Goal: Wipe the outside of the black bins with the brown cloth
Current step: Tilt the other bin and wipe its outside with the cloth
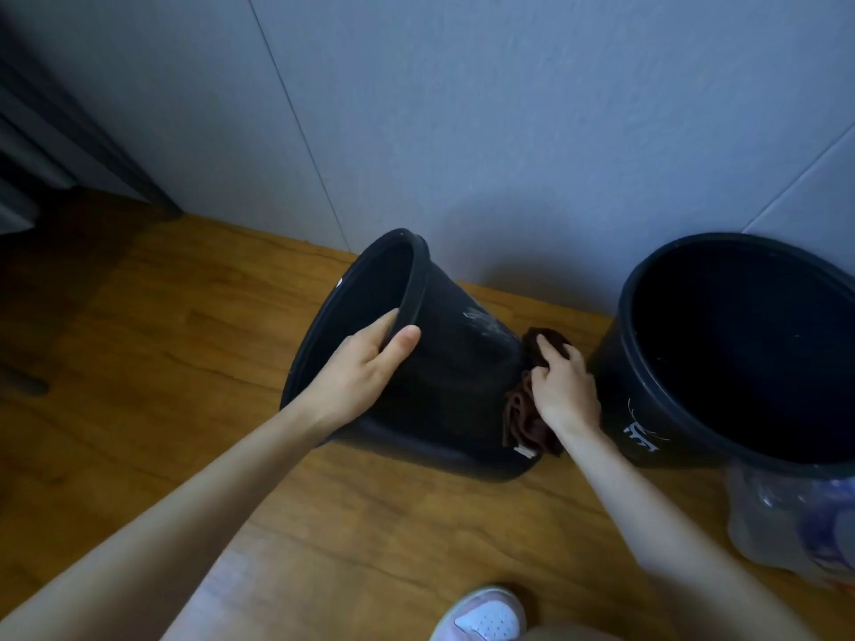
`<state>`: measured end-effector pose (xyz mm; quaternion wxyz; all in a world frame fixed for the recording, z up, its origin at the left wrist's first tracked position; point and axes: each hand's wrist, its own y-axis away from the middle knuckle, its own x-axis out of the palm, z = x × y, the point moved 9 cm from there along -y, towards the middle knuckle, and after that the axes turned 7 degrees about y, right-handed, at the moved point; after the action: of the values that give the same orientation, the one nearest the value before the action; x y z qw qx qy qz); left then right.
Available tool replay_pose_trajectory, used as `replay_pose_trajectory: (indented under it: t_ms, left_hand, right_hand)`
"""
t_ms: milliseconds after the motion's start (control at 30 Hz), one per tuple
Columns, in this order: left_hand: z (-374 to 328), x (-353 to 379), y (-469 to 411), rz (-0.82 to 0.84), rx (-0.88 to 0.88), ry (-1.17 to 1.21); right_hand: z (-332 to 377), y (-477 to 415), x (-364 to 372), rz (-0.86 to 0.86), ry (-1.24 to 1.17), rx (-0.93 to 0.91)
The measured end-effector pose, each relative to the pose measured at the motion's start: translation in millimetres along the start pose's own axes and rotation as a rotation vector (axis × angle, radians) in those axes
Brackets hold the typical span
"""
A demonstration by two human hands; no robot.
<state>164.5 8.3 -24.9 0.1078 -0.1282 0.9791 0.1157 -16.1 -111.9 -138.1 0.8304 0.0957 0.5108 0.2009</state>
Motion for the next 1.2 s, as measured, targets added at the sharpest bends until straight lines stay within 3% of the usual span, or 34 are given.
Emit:
replay_pose_trajectory:
  t_ms: [100,233,367,600,867,1200]
  left_hand:
    - [1,-4,-2,-0.014,-0.015,-0.007]
    - [2,-4,-4,-0.018,-0.014,-0.023]
    - [7,-8,-2,-0.017,-0.041,-0.008]
    - [9,-13,4,0.001,-0.121,0.053]
    - [10,-14,-8,-0.041,-0.515,0.263]
    - [-2,-18,-17,-0.114,-0.206,0.077]
  right_hand:
    - [48,9,-13,-0.083,-0.055,-0.133]
    - [136,41,-33,-0.168,-0.216,-0.451]
    - [144,53,-32,-0.217,-0.162,-0.592]
    - [33,18,-3,-0.15,0.102,-0.266]
    - [33,36,2,-0.256,0.163,-0.347]
    - [39,40,4,-0.241,-0.05,-0.347]
